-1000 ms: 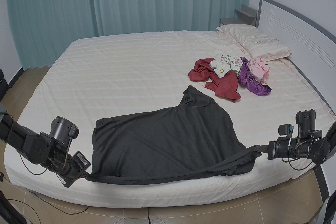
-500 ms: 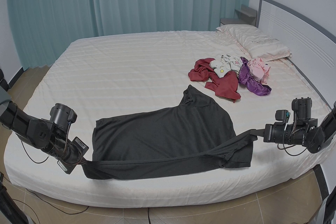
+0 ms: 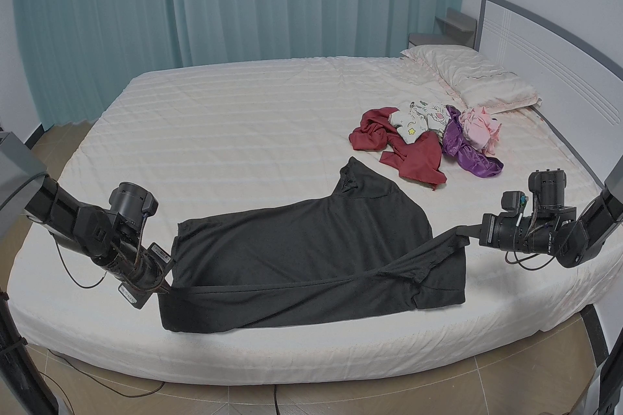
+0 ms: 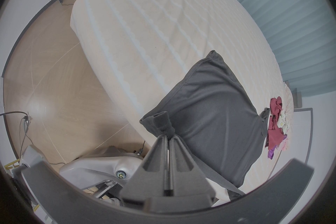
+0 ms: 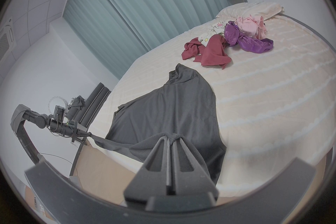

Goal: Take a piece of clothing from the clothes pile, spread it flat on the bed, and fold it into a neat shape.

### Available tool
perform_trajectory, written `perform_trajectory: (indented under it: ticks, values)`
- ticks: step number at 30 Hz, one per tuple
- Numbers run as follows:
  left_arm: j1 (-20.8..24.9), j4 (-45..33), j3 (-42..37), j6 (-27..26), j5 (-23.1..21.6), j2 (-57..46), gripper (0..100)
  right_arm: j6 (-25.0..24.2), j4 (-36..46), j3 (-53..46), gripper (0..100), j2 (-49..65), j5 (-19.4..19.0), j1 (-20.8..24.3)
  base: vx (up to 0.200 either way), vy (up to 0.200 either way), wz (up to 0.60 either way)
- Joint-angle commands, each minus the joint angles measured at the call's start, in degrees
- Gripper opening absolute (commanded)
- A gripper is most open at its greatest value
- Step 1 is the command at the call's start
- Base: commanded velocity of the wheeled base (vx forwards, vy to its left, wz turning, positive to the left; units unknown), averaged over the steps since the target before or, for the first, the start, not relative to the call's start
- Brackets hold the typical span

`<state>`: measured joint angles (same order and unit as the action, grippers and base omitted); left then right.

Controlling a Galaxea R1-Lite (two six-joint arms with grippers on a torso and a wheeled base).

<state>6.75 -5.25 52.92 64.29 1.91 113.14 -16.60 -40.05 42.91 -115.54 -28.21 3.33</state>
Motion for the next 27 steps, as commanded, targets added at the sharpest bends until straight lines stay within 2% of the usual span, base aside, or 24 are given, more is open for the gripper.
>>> perform_trajectory:
  ticks: [1, 16, 18, 21, 27]
  values:
    - [-0.07, -0.11, 2.8, 0.22, 0.02, 3.58, 0, -0.36, 1.02, 3.06, 0, -2.85, 0.44, 0.19, 0.0, 0.0, 0.0]
    - [-2.27, -0.11, 9.92, 3.03, 0.2, 10.52, 0, -0.8, 1.46, 9.82, 0, -10.93, 3.25, 1.15, 0.0, 0.0, 0.0]
    - [-2.45, -0.11, 10.19, 3.12, 0.2, 10.87, 0, -1.33, 1.37, 10.18, 0, -11.2, 3.25, 1.33, 0.0, 0.0, 0.0]
    - [-2.62, -0.02, 11.33, 3.12, 0.2, 12.89, 0, -4.75, 1.29, 12.37, 0, -12.78, 4.3, 2.74, 0.0, 0.0, 0.0]
    - [-2.62, -0.11, 13.53, 3.21, 0.2, 14.74, 0, -6.42, 1.37, 15.71, 0, -15.15, 5.8, 3.88, 0.0, 0.0, 0.0]
